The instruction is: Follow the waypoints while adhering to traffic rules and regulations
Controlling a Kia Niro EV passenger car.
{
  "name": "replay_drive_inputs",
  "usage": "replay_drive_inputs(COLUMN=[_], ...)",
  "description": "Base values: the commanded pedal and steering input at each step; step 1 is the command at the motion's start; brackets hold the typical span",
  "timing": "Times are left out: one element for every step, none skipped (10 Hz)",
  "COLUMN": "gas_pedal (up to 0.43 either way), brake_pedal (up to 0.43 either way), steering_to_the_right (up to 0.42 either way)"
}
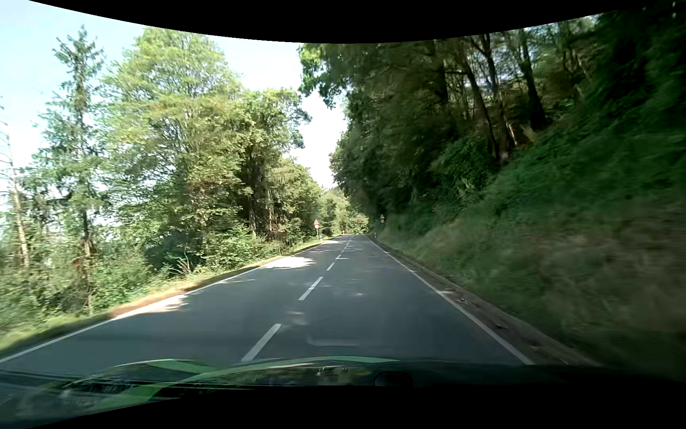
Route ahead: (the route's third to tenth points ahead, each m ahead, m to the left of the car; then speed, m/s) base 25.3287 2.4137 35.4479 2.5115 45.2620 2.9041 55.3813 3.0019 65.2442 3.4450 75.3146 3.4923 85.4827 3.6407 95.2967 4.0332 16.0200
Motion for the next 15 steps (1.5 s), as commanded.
replay_drive_inputs(gas_pedal=[0.150, 0.150, 0.150, 0.157, 0.157, 0.157, 0.169, 0.169, 0.169, 0.157, 0.138, 0.138, 0.150, 0.157, 0.169], brake_pedal=[0.000, 0.000, 0.000, 0.000, 0.000, 0.000, 0.000, 0.000, 0.000, 0.000, 0.000, 0.000, 0.000, 0.000, 0.000], steering_to_the_right=[-0.011, -0.011, -0.011, -0.010, -0.009, -0.009, -0.009, -0.009, -0.009, -0.009, -0.009, -0.005, -0.003, -0.003, -0.003])
